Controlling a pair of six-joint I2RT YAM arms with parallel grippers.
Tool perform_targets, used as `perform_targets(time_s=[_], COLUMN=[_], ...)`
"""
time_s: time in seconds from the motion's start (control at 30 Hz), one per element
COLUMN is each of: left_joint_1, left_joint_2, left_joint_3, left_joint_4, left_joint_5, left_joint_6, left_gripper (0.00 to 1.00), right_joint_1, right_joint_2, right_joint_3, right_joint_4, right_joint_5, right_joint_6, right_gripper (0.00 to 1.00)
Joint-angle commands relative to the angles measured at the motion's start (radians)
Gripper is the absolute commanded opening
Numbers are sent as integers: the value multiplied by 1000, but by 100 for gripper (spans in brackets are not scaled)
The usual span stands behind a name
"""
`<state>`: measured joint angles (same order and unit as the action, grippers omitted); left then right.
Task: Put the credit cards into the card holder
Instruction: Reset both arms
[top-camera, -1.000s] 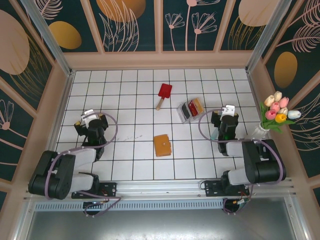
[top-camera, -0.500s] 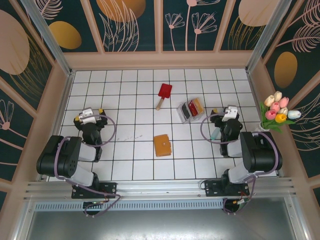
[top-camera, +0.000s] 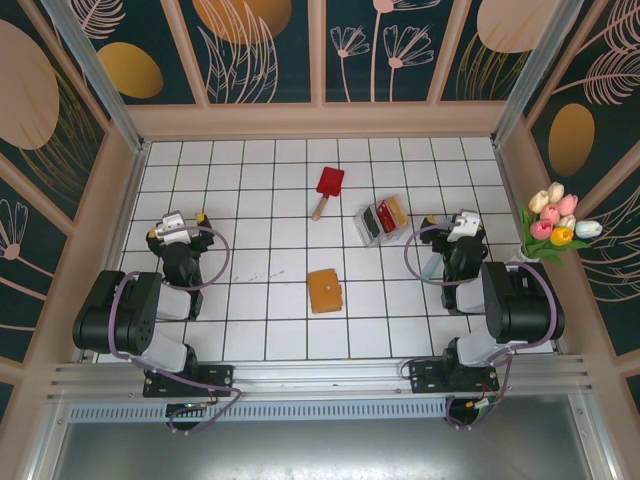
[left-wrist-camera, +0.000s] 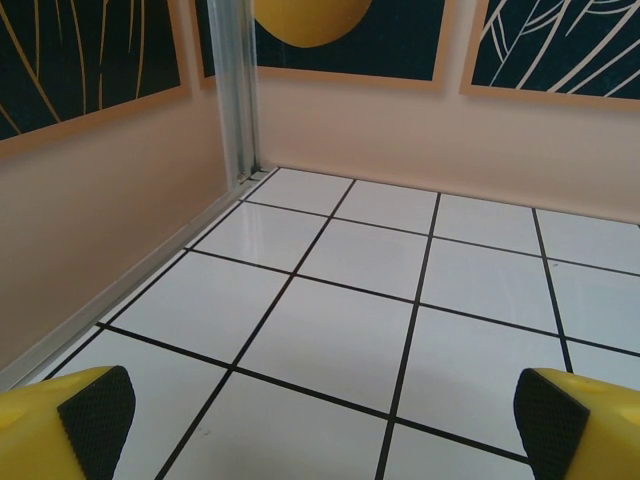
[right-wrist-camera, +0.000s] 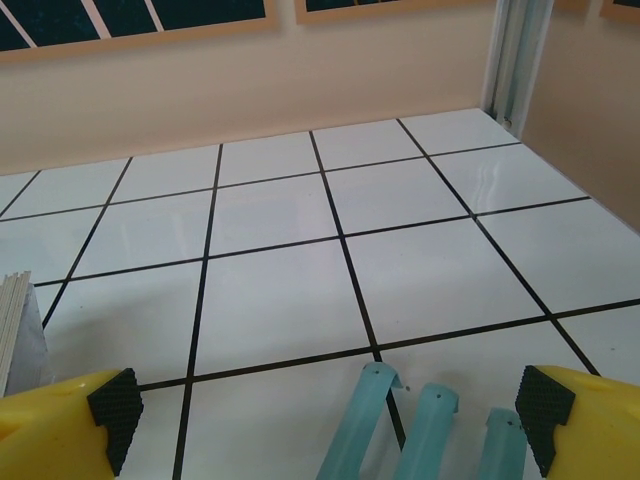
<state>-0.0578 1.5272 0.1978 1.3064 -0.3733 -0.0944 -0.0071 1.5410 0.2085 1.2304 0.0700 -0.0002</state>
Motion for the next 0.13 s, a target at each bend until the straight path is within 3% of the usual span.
perform_targets(time_s=[0.0,0.1], left_joint_1=[6,6], left_joint_2=[-4,-4], left_joint_3=[9,9], left_joint_4=[31,31], left_joint_5=[11,12], left_joint_6=[-13,-13], left_gripper=[99,99], right_joint_1=[-17,-17], right_joint_2=[1,0], right_joint_3=[26,26], right_joint_4=[14,15], right_joint_5=[-50,-50], right_joint_6=[17,18], right_gripper=[99,99])
